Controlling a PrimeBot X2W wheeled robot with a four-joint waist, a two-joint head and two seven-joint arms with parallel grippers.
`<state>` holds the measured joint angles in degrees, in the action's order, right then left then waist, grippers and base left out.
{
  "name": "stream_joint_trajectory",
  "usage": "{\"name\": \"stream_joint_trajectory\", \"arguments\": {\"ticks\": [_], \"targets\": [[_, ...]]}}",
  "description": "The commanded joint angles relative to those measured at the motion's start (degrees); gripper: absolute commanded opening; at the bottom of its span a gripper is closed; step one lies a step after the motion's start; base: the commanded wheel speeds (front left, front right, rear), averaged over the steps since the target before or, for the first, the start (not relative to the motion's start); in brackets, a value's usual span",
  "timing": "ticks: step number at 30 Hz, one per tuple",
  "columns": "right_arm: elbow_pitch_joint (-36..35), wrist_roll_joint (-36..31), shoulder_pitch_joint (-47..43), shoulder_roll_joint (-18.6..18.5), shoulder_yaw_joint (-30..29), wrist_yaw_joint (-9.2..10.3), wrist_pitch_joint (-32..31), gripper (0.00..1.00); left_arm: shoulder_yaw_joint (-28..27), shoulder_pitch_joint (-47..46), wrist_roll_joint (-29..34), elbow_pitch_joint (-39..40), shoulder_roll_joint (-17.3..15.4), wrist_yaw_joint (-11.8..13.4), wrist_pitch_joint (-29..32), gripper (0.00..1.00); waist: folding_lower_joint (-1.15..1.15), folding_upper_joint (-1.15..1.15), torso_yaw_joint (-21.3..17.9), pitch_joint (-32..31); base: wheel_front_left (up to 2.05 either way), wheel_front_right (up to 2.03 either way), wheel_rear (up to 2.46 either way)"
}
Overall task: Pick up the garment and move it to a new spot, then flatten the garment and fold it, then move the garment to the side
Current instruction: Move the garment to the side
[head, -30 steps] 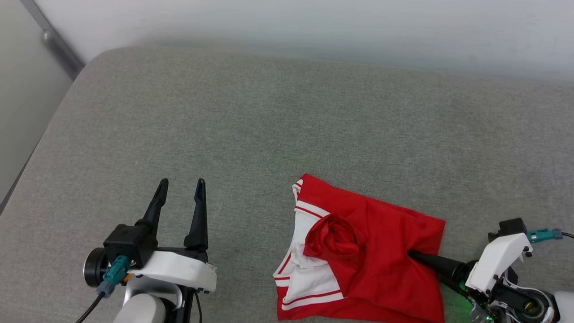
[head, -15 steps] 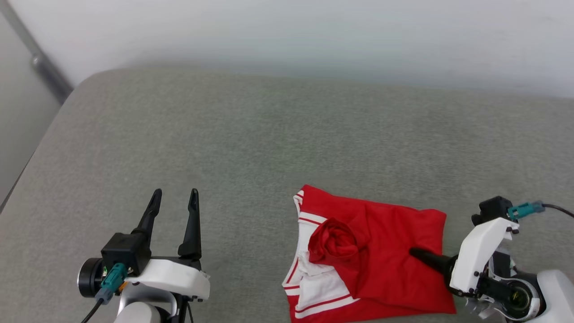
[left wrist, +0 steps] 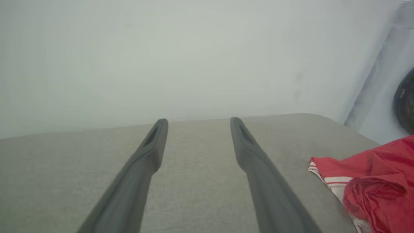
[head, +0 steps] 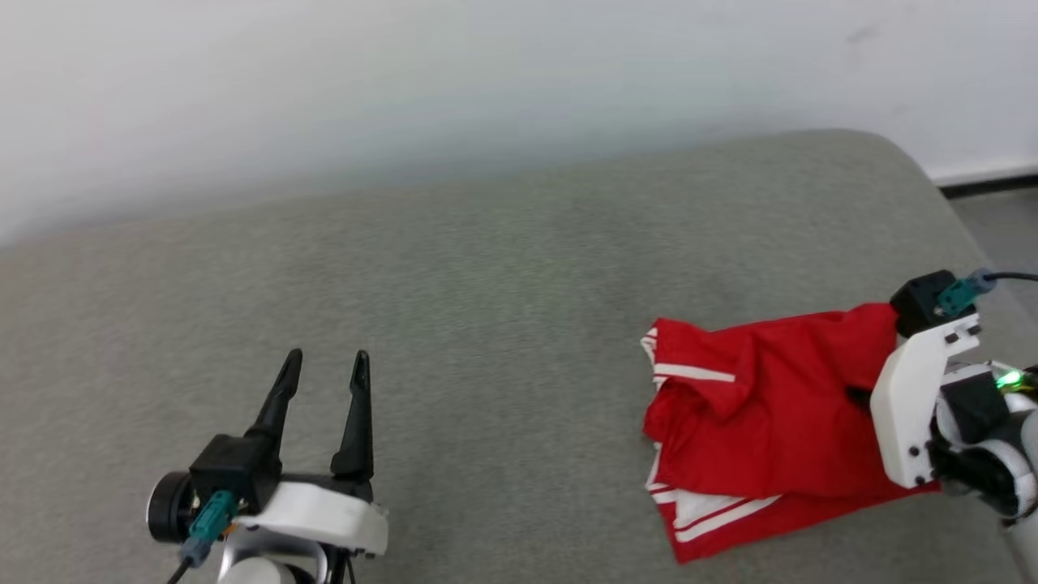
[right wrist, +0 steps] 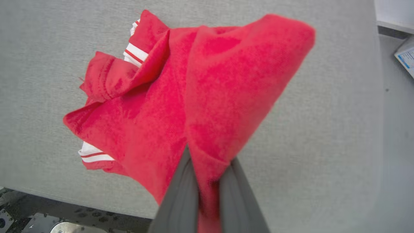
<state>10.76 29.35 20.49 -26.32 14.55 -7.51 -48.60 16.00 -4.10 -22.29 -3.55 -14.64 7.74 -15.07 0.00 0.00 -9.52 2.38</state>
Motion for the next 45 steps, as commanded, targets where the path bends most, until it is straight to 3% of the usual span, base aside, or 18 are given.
{"name": "stream_joint_trajectory", "arguments": {"ticks": [1, 6, 14, 20, 21, 22, 23, 28, 34, 40, 45], "targets": [[0.79, -1.10, 1.94, -1.11, -0.48, 0.04, 0.78, 0.00, 0.23, -1.99, 0.63, 0.56, -0.27, -0.51, -0.10, 1.00, 0.00, 0.00, -5.56, 2.46, 0.00, 0.00, 0.00], [3.83, -4.20, 6.08, -3.62, -2.11, 0.03, 4.97, 0.00, 1.53, -6.74, 2.34, 2.58, -1.48, -1.72, 0.88, 1.00, 0.00, 0.00, -7.79, 9.91, 0.00, 0.00, 0.00], [11.05, -9.71, 13.19, -5.48, -8.12, 0.04, 14.98, 0.00, 2.74, -15.36, 4.94, 6.72, -4.01, -3.78, 3.53, 1.00, 0.00, 0.00, -7.09, 22.42, 0.00, 0.00, 0.00], [19.18, -14.54, 18.06, -3.48, -16.91, 0.04, 22.76, 0.00, 3.13, -21.07, 6.82, 9.25, -5.92, -5.13, 4.93, 1.00, 0.00, 0.00, -5.63, 30.07, 0.00, 0.00, 0.00], [20.46, -15.48, 18.76, -2.95, -18.46, 0.05, 24.12, 0.22, 3.20, -21.70, 7.05, 9.49, -6.05, -5.28, 5.07, 1.00, 0.00, 0.00, -5.37, 30.89, 0.00, 0.00, 0.00], [22.10, -16.74, 19.21, -2.31, -20.30, 0.04, 25.20, 0.70, 3.26, -22.22, 7.12, 9.71, -6.18, -5.43, 5.19, 1.00, 0.00, 0.00, -5.18, 31.51, 0.00, 0.00, 0.00], [23.73, -18.20, 19.54, -1.68, -22.03, 0.04, 26.10, 1.00, 3.30, -22.49, 7.25, 9.69, -6.42, -5.56, 5.32, 1.00, 0.00, 0.00, -5.05, 31.93, 0.00, 0.00, 0.00], [30.76, -25.69, 20.53, 2.33, -31.59, 0.04, 30.73, 1.00, 3.35, -22.45, 7.07, 9.03, -6.80, -5.35, 5.07, 1.00, 0.00, 0.00, -4.85, 31.82, 0.00, 0.00, 0.00], [30.97, -31.54, 19.18, 3.75, -37.81, 0.04, 35.73, 1.00, 3.18, -19.95, 5.91, 7.39, -6.31, -4.59, 4.29, 1.00, 0.00, 0.00, -5.51, 27.26, 0.00, 0.00, 0.00], [25.93, -33.28, 14.24, 5.78, -39.38, 0.04, 39.29, 1.00, 2.53, -15.31, 4.33, 4.79, -5.17, -3.06, 2.63, 1.00, 0.00, 0.00, -5.42, 19.08, 0.00, 0.00, 0.00], [18.36, -31.25, 6.43, 9.17, -36.93, 0.04, 42.24, 1.00, 1.75, -10.54, 2.51, 2.95, -3.71, -1.55, 1.68, 1.00, 0.00, 0.00, -4.27, 11.99, 0.00, 0.00, 0.00]]}}
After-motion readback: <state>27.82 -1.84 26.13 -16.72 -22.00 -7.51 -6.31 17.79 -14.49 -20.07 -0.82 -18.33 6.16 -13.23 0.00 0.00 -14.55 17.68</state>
